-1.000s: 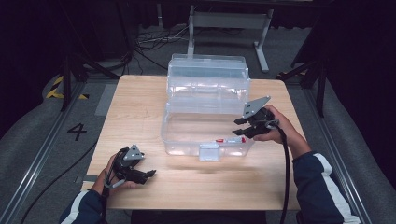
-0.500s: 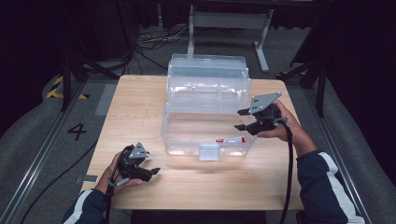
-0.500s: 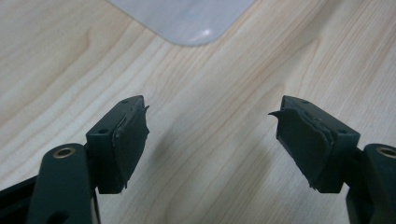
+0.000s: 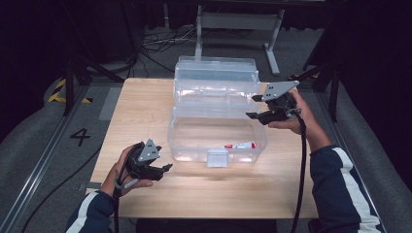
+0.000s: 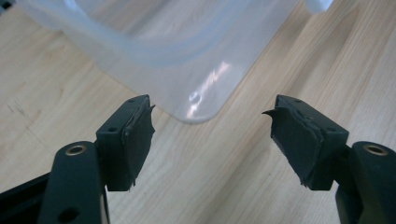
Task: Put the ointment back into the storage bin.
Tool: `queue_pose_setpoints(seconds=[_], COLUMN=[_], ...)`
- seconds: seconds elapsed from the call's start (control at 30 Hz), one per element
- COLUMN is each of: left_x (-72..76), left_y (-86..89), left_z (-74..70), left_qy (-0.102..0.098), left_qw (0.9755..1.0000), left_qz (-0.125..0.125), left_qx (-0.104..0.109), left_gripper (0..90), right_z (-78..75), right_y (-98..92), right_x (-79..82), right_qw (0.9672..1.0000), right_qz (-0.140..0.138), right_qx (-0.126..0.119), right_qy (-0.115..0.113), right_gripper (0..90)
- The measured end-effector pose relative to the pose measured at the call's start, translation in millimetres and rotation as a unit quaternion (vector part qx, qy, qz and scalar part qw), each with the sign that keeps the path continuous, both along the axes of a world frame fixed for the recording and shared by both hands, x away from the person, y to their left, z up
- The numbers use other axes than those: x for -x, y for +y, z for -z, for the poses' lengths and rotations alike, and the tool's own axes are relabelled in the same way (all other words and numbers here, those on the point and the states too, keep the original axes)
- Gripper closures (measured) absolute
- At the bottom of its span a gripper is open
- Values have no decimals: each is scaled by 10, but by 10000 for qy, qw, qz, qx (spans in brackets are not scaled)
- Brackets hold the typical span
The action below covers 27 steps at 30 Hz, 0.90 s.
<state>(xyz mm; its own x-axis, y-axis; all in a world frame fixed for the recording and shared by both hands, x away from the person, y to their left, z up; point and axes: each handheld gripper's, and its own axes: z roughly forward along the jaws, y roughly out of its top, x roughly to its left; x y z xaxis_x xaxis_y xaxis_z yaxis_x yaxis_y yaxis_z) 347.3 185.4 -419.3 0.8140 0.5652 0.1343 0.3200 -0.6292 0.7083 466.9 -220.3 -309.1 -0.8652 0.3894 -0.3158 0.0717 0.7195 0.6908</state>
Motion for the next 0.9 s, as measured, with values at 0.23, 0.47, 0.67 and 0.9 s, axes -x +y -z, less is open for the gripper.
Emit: queue_pose_setpoints(seconds=[0.23,0.47,0.67,0.9], left_x=[-42,-122,-226,-378], left_y=[-186,-366,-544,-731], left_z=[-200,-256,-249,-203], left_qy=[-190,-166,-12,249], left_qw=[9992,9979,9959,9903], left_qz=[334,541,733,979], left_qx=[-90,-315,-529,-955], left_gripper=[330,338,343,440], right_z=[-73,-122,-132,-102], right_y=[83,180,273,400], right_x=[-111,-254,-437,-638], right_qw=[9999,9994,9985,9972], right_qz=[67,183,338,389], right_qx=[89,265,413,618], right_qy=[-126,-159,-82,174], right_gripper=[429,441,452,514])
